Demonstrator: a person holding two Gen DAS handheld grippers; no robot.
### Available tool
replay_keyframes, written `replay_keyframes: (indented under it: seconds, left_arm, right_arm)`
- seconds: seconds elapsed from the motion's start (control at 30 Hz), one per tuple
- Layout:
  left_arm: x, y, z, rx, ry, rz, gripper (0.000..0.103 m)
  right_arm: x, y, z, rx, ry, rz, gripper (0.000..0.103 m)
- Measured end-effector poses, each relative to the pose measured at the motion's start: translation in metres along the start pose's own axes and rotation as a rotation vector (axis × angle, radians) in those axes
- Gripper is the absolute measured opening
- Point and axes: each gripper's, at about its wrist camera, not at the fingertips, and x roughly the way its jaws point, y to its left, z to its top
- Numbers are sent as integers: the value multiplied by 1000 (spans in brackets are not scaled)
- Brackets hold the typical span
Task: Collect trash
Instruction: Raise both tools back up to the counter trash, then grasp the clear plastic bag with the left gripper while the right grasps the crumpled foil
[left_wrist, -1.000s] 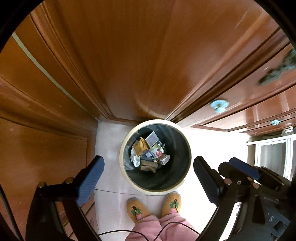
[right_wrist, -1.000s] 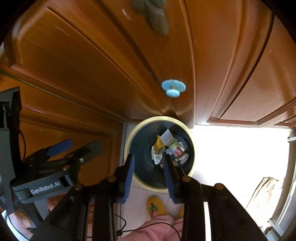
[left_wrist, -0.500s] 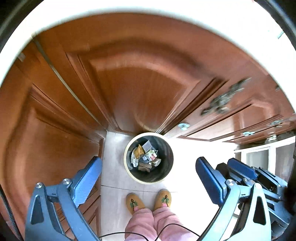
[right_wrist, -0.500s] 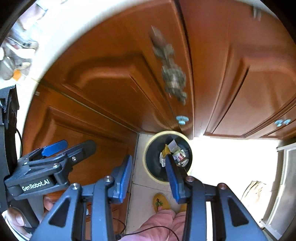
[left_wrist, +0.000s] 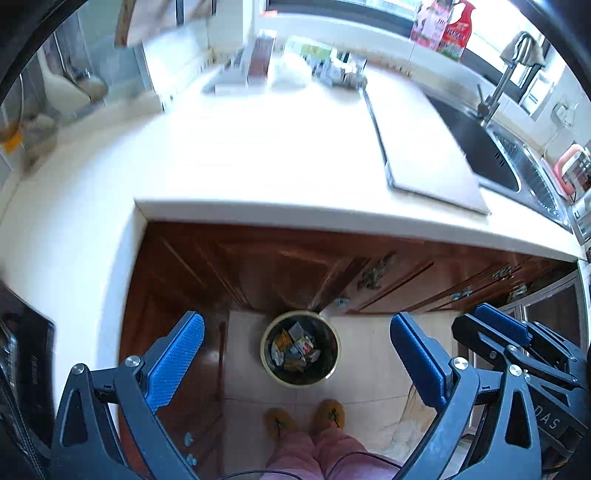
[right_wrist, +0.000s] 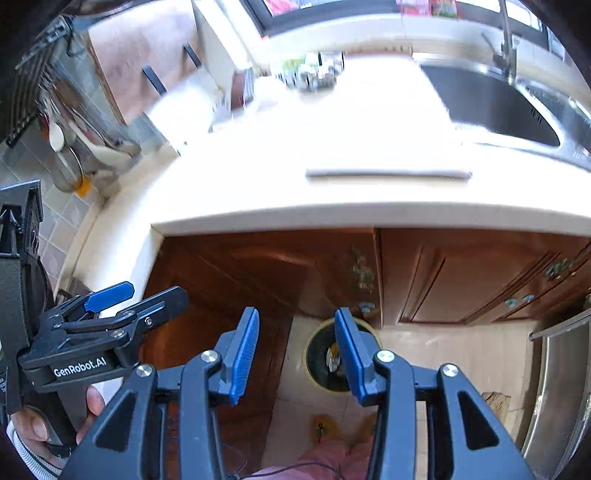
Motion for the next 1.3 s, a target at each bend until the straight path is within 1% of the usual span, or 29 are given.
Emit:
replay_keyframes:
  seconds: [0.13, 0.33, 0.57, 0.73, 0.87, 0.97, 1.03, 1.17, 1.3]
  left_arm:
    - [-33, -2, 18, 18, -47, 5, 100]
    - [-62, 4, 41, 36, -117, 26, 100]
    - [-74, 13, 69, 58, -188, 45, 100]
    - [-75, 12, 94, 64, -204, 41, 100]
    - [-68, 9, 119, 65, -202, 17, 100]
    - [-63, 3, 146, 70, -221, 21, 100]
    - [-59, 0, 163, 71, -230, 25, 97]
    - [-42, -9, 205, 66, -217, 24, 96]
    - [-10, -16, 249, 46, -166, 1, 89]
  right_arm:
    - [-30, 11, 13, 3, -53, 4, 44]
    - [-54, 27, 35, 18, -117, -9, 44]
    - [-71, 41, 56, 25, -181, -16, 44]
    - [-77, 50, 78, 22, -200, -16, 44]
    - [-78, 49, 108, 24, -202, 17, 44]
    - [-75, 46, 136, 25, -210, 52, 44]
    - [-71, 43, 154, 18, -208, 67, 44]
    - [-53, 31, 205, 8, -168, 105, 44]
    - [-28, 19, 252, -9, -108, 124, 44]
